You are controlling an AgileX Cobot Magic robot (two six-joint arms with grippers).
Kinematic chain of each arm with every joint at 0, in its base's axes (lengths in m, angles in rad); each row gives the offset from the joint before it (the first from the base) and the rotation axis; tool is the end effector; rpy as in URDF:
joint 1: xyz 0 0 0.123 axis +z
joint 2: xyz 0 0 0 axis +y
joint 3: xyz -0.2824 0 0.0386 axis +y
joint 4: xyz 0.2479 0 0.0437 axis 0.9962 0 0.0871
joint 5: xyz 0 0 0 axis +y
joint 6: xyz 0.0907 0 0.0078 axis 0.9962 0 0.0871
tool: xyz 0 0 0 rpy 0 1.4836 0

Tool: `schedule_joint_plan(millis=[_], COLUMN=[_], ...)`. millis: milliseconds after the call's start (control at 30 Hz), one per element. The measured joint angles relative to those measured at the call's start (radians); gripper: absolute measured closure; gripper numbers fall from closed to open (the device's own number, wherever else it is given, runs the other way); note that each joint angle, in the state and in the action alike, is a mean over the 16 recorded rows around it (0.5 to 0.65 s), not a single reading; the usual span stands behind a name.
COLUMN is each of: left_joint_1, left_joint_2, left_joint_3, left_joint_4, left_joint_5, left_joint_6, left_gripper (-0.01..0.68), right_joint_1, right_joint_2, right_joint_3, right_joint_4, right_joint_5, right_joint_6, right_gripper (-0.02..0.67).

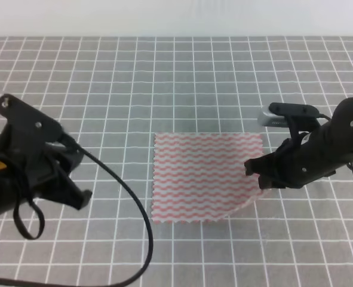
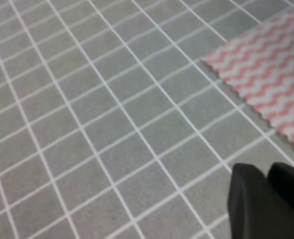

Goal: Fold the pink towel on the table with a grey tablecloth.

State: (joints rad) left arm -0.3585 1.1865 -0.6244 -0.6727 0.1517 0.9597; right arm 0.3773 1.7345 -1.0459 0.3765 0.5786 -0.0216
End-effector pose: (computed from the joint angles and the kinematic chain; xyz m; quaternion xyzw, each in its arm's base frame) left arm 0.2198 -0.0916 0.2533 0.3031 0.8287 -0.0570 0.4671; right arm 0.3092 0.1422 0.1902 -0.0598 0.9711 0.1625 0.1646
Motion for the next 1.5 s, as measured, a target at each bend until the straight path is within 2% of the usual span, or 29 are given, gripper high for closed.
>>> schedule_joint_plan(millis=[267, 433, 633, 933, 1133, 1500], left_joint_1=[-0.033, -0.087, -0.181, -0.291, -0.317, -0.32], left_joint_2=[0.057, 0.132, 0.238, 0.343, 0.365, 0.38], left_joint_3=[-0.086, -0.157, -0.209, -0.22, -0.22, -0.22], left_joint_4=[-0.002, 0.006, 0.044, 0.138, 0.177, 0.186], left_joint_5=[0.203, 0.306, 0.338, 0.277, 0.234, 0.226], left_joint_6=[0.1, 0.168, 0.245, 0.274, 0.274, 0.274], left_gripper=[0.351, 0.291, 0.287, 0.287, 0.287, 0.288], right_joint_1=[0.0, 0.0, 0.0, 0.0, 0.0, 0.0], right_joint_2=[0.0, 0.001, 0.001, 0.001, 0.001, 0.0], right_joint_3=[-0.021, -0.024, -0.025, -0.043, -0.063, -0.081], right_joint_4=[0.0, 0.001, 0.003, 0.003, 0.002, 0.001], right_joint_5=[0.001, -0.002, -0.012, -0.029, -0.032, -0.039], right_joint_6=[-0.007, -0.007, -0.007, -0.007, -0.007, -0.007], right_gripper=[0.665, 0.665, 0.665, 0.665, 0.665, 0.666])
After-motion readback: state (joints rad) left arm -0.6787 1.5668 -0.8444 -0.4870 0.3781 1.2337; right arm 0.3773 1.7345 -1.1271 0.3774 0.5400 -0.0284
